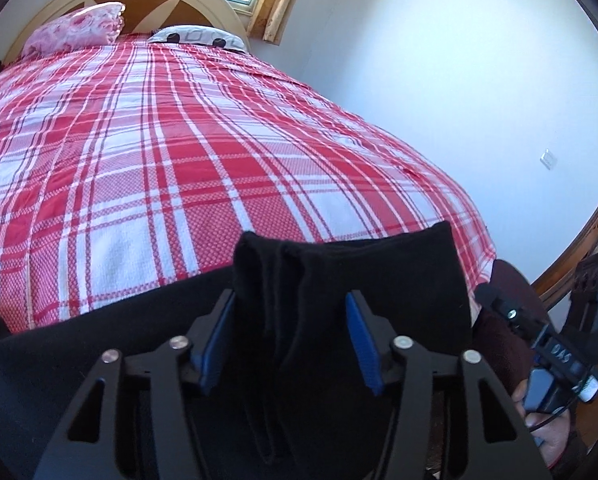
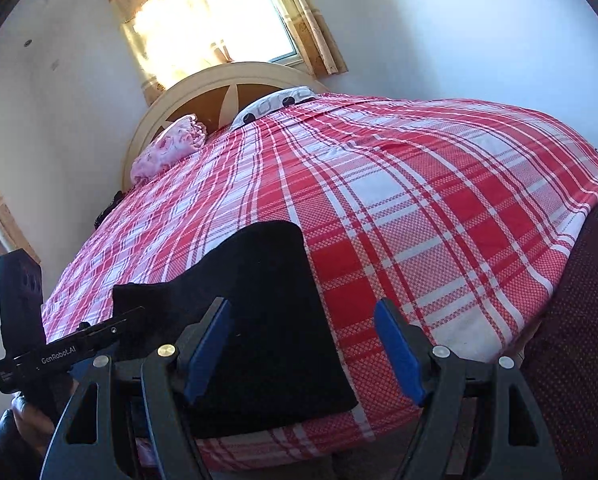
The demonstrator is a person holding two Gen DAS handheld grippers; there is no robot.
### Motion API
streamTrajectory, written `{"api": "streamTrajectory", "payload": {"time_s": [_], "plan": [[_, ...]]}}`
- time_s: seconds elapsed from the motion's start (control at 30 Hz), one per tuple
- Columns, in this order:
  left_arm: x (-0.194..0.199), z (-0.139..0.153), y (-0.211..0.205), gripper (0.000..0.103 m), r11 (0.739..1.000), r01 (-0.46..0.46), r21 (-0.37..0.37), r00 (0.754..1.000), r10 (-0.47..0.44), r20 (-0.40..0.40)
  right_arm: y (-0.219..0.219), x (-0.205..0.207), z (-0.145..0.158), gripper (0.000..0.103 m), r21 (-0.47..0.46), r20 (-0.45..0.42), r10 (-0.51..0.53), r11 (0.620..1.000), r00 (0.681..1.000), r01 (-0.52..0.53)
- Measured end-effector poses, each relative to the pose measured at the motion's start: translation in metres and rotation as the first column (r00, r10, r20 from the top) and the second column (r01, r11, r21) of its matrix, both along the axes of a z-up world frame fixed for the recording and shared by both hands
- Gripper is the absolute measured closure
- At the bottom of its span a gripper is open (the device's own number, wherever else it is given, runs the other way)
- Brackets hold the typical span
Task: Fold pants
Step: 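Grasp the folded pants with the left gripper and lift them toward the right gripper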
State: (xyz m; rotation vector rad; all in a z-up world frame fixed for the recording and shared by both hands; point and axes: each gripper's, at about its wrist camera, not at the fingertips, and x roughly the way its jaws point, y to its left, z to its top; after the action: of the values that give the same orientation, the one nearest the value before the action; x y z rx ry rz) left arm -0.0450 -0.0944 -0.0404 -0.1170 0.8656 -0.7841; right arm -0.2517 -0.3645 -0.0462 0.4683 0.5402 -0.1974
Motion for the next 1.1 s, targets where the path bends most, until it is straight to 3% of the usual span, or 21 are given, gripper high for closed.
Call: {"api": "streamTrajectory", "payload": {"time_s": [0.07,0.2,0.27,0.37,0.43,0.47,0.57,0.77,0.9,1.1], "plan": [[0.0,0.002,0.001,0.075,0.999,0.027,-0.045,0.999,-0.028,-0.038,-0.002,0.001,-0.004,0.028,0.003,-0.014,-0.006,1.0,1.0,0.006],[-0.003,0.002,-0.002,0.07,1.0,-0.023,0.011,1.0,0.023,0.018,-0.012,0.002,-0.013,0.028,0.045,-0.034,-0.025,0.999,0.999,0.026],[0.002,-0.004,0.0,0.065,0.999,-0.041,-0.009,0.999,0.041,-0.022,-0.016,0.002,-0.016,0.028,0.057,-0.039,-0.03,0.998,0.999,0.032],[0.003,-0.006,0.001,0.065,0.998,-0.058,-0.032,0.998,0.057,-0.042,-0.016,0.002,-0.02,0.028,0.061,-0.048,-0.029,0.998,0.998,0.032],[-0.001,-0.004,-0.003,0.078,0.999,-0.045,-0.006,0.999,0.045,-0.024,-0.016,0.003,-0.022,0.028,0.067,-0.052,-0.03,0.997,0.998,0.034],[-0.002,-0.004,-0.003,0.09,0.999,-0.028,-0.02,0.999,0.027,-0.041,-0.017,0.003,-0.024,0.028,0.07,-0.054,-0.03,0.997,0.998,0.034],[-0.003,0.003,-0.001,0.091,0.997,-0.006,-0.07,0.998,0.001,-0.064,-0.019,0.002,-0.023,0.028,0.089,-0.044,-0.031,0.995,0.999,0.035],[-0.015,0.033,0.03,0.091,0.989,-0.014,-0.149,1.0,0.01,-0.028,-0.023,-0.001,-0.007,0.028,0.079,0.003,-0.041,0.996,0.999,0.04],[-0.018,0.035,0.061,0.091,0.987,-0.09,-0.133,0.996,0.087,-0.029,-0.017,-0.001,0.001,0.028,0.069,0.027,-0.026,0.997,0.999,0.024],[-0.007,-0.001,0.088,0.091,0.98,-0.194,-0.033,0.972,0.187,-0.144,0.007,0.011,-0.001,0.028,0.048,0.012,0.033,0.998,0.999,-0.034]]}}
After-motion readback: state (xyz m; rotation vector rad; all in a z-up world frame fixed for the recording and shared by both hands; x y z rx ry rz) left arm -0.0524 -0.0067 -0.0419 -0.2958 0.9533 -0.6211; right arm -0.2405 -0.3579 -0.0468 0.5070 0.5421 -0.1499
